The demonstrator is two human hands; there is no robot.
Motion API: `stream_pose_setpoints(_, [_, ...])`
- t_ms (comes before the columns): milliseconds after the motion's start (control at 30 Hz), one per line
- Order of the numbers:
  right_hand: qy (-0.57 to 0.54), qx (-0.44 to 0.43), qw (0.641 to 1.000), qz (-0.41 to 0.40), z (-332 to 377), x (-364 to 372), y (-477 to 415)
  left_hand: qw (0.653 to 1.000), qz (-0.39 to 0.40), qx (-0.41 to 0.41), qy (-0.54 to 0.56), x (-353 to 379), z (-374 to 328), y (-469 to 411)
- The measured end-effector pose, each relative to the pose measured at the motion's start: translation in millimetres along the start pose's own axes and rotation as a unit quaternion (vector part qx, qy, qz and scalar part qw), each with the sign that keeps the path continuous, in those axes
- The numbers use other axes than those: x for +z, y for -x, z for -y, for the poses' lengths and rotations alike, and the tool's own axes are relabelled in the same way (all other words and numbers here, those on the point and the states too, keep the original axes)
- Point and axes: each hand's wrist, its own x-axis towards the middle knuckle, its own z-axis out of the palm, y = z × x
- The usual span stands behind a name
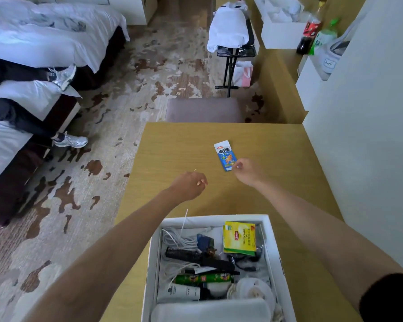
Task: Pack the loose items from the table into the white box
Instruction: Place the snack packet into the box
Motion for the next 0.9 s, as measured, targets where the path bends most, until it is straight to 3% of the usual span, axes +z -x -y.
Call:
stream_pose_setpoints(167, [0.091, 0.052, 0.994, -0.017, -6.2, 24.9, -81.5, 0.997, 0.031, -0.041, 0.058, 9.6, 20.6, -11.7])
stream_pose_setpoints(267, [0.085, 0.076, 0.993, -0.022, -12.7, 41.2, -111.5, 0.993, 0.03, -0.047, 0.108, 16.4, 28.2, -5.8])
stream_pose_setpoints(467, [0.027, 0.132, 0.991, 0.024, -28.6, 53.4, -125.1, 0.997, 0.062, 0.022, 0.043, 32.4, 31.7, 11.2])
stream_pose_setpoints(700, [-0.183, 0.052, 0.979, 0.072, -13.1, 15.5, -43.8, 0.985, 0.133, 0.104, 0.033, 36.8, 20.9, 29.2])
stream_pose_setpoints(900, [-0.167, -0.009, 0.98, 0.109, -29.1, -35.7, 55.8, 0.965, 0.107, 0.199, -0.135, 32.8, 21.4, 42.0])
